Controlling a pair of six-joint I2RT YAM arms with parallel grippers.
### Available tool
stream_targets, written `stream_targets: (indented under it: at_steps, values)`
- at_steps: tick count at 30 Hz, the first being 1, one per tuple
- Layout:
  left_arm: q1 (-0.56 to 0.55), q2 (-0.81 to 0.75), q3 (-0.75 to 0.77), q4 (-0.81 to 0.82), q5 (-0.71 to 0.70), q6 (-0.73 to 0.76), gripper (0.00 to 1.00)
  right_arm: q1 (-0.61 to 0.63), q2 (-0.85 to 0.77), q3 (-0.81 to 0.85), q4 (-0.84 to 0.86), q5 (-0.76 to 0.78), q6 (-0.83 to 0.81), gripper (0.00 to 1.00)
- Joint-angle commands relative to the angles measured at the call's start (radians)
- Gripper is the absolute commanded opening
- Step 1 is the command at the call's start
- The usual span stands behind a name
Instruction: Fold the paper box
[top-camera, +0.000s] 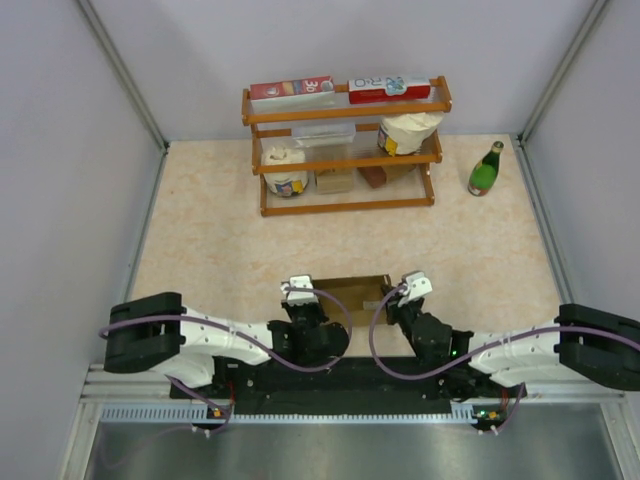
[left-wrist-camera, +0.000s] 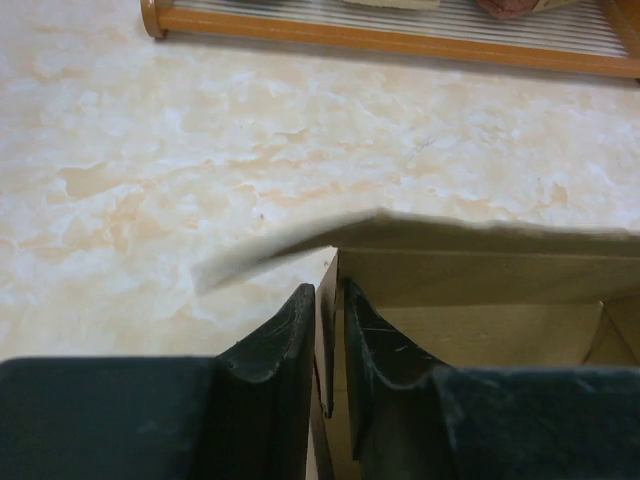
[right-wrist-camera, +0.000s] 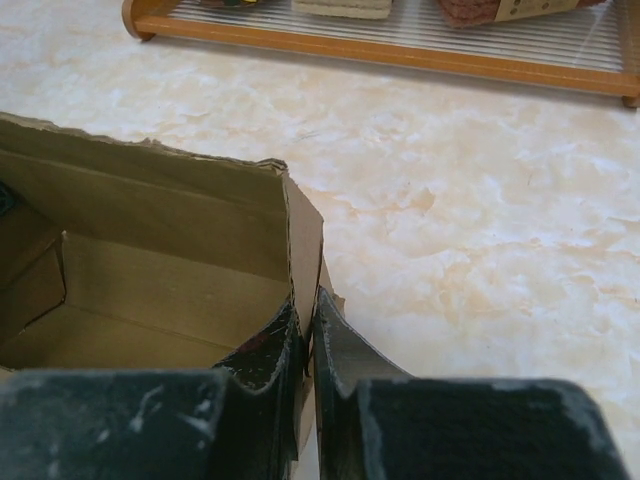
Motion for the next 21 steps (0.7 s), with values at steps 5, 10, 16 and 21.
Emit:
stream_targets:
  at_steps: [5, 10, 16, 21]
  values:
    - [-0.089, -0.048, 0.111, -0.462, -0.049, -0.413, 0.45, 0.059, 0.036, 0.010, 0.005, 0.106, 0.025, 0.02]
    - [-0.167, -0.007, 0.243, -1.003, -0.100, -0.882, 0.70, 0.061, 0.022, 0.007, -0.012, 0.141, 0.030, 0.01]
    - [-0.282, 0.160, 0.390, -1.581, -0.159, -1.460, 0.97, 0.061, -0.004, -0.006, -0.027, 0.180, 0.042, 0.00]
    - [-0.362, 0.164, 0.406, -1.580, -0.149, -1.504, 0.98, 0.062, -0.024, -0.012, -0.033, 0.192, 0.041, 0.00]
